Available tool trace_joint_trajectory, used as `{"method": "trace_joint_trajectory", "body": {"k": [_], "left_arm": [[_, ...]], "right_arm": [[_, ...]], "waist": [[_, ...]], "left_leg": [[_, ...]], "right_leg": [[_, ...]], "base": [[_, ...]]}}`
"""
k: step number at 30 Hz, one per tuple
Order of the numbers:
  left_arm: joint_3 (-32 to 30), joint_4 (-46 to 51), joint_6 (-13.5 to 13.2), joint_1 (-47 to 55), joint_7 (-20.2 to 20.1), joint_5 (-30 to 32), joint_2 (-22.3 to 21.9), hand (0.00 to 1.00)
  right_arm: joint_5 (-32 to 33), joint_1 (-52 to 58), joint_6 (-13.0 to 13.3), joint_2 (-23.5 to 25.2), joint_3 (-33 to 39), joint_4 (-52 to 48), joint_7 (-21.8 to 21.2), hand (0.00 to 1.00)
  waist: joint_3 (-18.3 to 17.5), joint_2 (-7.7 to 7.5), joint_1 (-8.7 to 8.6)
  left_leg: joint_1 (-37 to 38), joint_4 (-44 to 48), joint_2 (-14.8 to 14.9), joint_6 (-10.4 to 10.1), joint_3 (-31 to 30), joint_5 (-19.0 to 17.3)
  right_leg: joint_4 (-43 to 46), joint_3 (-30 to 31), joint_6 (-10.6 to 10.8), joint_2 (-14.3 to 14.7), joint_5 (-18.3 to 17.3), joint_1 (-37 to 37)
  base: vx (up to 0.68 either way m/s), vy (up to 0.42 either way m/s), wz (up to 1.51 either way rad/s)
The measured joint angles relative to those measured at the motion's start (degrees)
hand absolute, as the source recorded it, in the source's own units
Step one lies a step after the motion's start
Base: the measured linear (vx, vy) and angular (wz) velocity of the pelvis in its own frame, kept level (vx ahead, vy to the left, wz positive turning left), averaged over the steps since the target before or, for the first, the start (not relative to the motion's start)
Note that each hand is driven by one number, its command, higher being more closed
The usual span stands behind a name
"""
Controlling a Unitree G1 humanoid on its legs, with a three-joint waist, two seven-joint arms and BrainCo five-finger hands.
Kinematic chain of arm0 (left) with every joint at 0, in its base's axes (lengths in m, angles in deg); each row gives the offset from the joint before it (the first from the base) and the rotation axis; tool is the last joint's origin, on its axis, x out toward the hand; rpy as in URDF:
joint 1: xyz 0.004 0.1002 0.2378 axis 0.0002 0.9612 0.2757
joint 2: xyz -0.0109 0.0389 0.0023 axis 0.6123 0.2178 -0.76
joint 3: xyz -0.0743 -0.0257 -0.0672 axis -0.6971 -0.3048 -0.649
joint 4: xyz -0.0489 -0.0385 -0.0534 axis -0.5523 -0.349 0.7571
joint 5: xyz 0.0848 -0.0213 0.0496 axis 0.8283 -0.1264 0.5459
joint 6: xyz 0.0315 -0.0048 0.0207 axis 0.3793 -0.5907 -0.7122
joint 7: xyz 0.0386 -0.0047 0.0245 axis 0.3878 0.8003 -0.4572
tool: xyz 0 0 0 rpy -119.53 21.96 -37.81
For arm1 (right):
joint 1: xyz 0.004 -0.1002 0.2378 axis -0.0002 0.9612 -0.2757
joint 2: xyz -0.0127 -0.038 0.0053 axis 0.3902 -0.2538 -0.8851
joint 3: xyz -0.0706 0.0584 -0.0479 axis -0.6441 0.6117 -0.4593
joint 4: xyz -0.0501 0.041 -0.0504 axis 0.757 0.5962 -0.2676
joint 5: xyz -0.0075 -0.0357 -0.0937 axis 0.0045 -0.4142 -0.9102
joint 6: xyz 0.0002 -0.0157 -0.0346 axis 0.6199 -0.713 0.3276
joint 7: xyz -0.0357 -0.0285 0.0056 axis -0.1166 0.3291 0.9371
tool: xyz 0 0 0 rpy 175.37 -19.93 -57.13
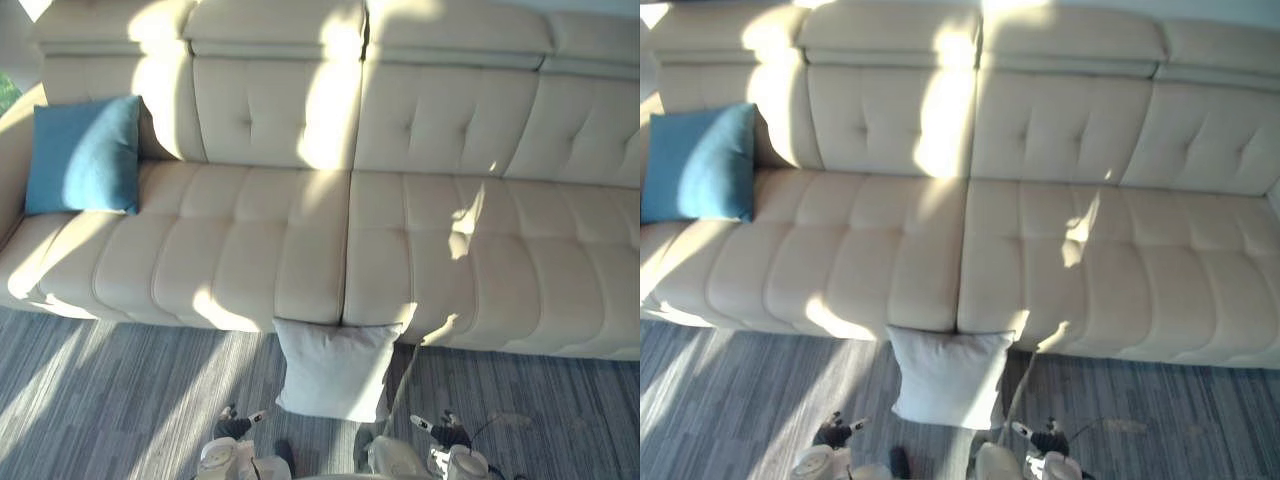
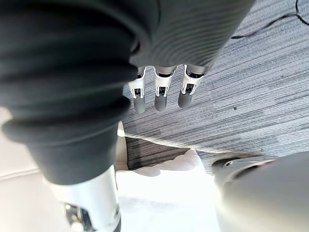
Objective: Pick up cushions and gather them together orderly.
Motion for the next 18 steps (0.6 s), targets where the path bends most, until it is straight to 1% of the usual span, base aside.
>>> {"method": "trace_joint_trajectory", "body": {"k": [1,2,3,4,6,7,8,9,10,12,13,15,18], "left_arm": [[0.01,0.58,-0.14,-0.51,0.31,-0.29,0.07,0.00],[0.33,1.93,-0.37,-2.38,0.51,-0.75,0.45,0.00],[0.62,2.88,-0.46,-3.57,0.52,-1.07,0.80,0.00],[1.35,4.75,-0.88,-6.24,0.77,-2.01,1.43,0.00],[1.77,5.87,-1.61,-7.76,1.35,-3.11,1.92,0.00],[1.73,6.79,-1.81,-8.97,1.70,-4.08,1.98,0.00],[1.72,6.97,-1.82,-9.52,1.73,-4.57,2.05,0.00],[1.67,7.49,-1.83,-10.57,1.77,-5.61,2.24,0.00],[1.67,7.48,-1.82,-10.77,1.79,-5.76,2.22,0.00],[1.59,7.52,-1.82,-11.64,1.92,-6.18,2.21,0.00],[1.41,7.51,-1.82,-12.11,2.18,-6.78,2.24,0.00],[0.27,7.49,-1.81,-13.73,2.88,-7.95,2.22,0.00],[-0.76,7.48,-1.81,-16.78,2.96,-9.15,2.72,0.00]], "right_arm": [[0.01,-0.50,0.07,-0.01,-0.05,-0.97,0.11,0.00],[0.10,-1.53,0.26,-0.08,-0.30,-3.04,0.41,0.00],[0.64,-2.38,0.59,-0.18,-0.55,-3.84,0.72,0.00],[2.41,-4.55,0.91,-0.76,-0.81,-5.34,1.84,0.00],[2.92,-6.32,1.31,-1.39,-1.25,-5.48,2.39,0.00],[3.96,-7.80,1.52,-1.98,-1.43,-5.58,2.57,0.00],[4.03,-8.50,1.52,-2.22,-1.58,-5.59,2.73,0.00],[4.09,-10.09,1.53,-2.36,-1.66,-5.88,3.40,0.00],[4.11,-10.32,1.52,-2.37,-1.66,-5.98,3.51,0.00],[4.16,-11.42,1.53,-2.32,-1.73,-7.17,4.01,0.00],[4.18,-12.13,1.53,-2.39,-2.07,-7.22,4.34,0.00],[4.21,-14.62,1.55,-2.39,-2.22,-7.21,4.67,0.00],[4.25,-18.56,1.60,-2.40,-2.47,-7.16,4.87,0.00]], "waist": [[0.12,0.04,0.05],[0.82,-0.16,0.09],[1.33,-0.35,0.06],[2.71,-0.48,0.09],[3.26,-0.82,0.09],[3.83,-0.71,0.10],[4.40,-0.72,0.09],[5.75,-0.73,0.06],[5.84,-0.70,0.06],[6.02,-0.65,0.06],[6.10,-0.65,0.08],[6.44,-0.70,0.09],[7.32,-0.69,0.20]], "left_leg": [[-1.77,2.32,0.70,0.09,0.14,-0.64],[-4.51,6.40,1.55,0.47,0.00,-1.67],[-6.10,8.59,1.98,0.68,0.03,-2.25],[-9.87,13.46,3.24,1.02,-0.01,-4.06],[-13.39,17.05,3.92,1.49,-0.06,-5.28],[-16.53,20.03,4.74,1.57,-0.10,-6.83],[-17.42,21.14,5.04,1.67,-0.07,-7.49],[-19.98,23.85,5.75,1.65,-0.18,-9.17],[-20.60,24.38,5.91,1.62,-0.18,-9.55],[-24.77,27.76,6.71,1.72,-0.12,-11.65],[-26.28,29.12,7.14,1.74,-0.07,-12.16],[-30.75,33.17,8.23,2.26,-0.19,-13.18],[-37.21,37.71,9.56,2.90,-0.35,-13.61]], "right_leg": [[1.50,-0.26,-0.17,-0.01,-0.10,-1.34],[4.69,-0.46,-0.89,-0.22,-0.55,-3.74],[6.53,-0.74,-1.29,-0.56,-1.02,-5.20],[10.42,-0.84,-1.70,-0.65,-1.98,-8.59],[13.20,-0.78,-1.87,-0.91,-2.91,-11.96],[15.40,-0.80,-2.06,-0.92,-3.97,-14.82],[16.25,-0.78,-1.99,-0.92,-4.45,-15.69],[18.62,-0.79,-2.21,-0.99,-5.63,-18.14],[19.10,-0.81,-2.27,-1.02,-5.86,-18.76],[21.72,-0.81,-2.75,-1.22,-7.34,-22.91],[22.50,-0.78,-2.65,-1.14,-7.90,-24.22],[24.47,-0.64,-3.68,-0.91,-8.94,-28.05],[27.42,-0.14,-3.83,-0.64,-8.99,-34.18]], "base": [[-0.11,-0.059,-0.02],[-0.07,-0.034,0.04],[-0.10,-0.030,0.03],[-0.09,-0.020,0.02],[-0.09,-0.013,-0.05],[-0.10,-0.007,-0.07],[-0.12,-0.006,-0.09],[-0.09,-0.005,-0.07],[-0.11,-0.008,-0.07],[-0.10,-0.010,-0.08],[-0.14,-0.012,-0.12],[-0.17,-0.010,-0.15],[-0.22,0.001,-0.16]]}}
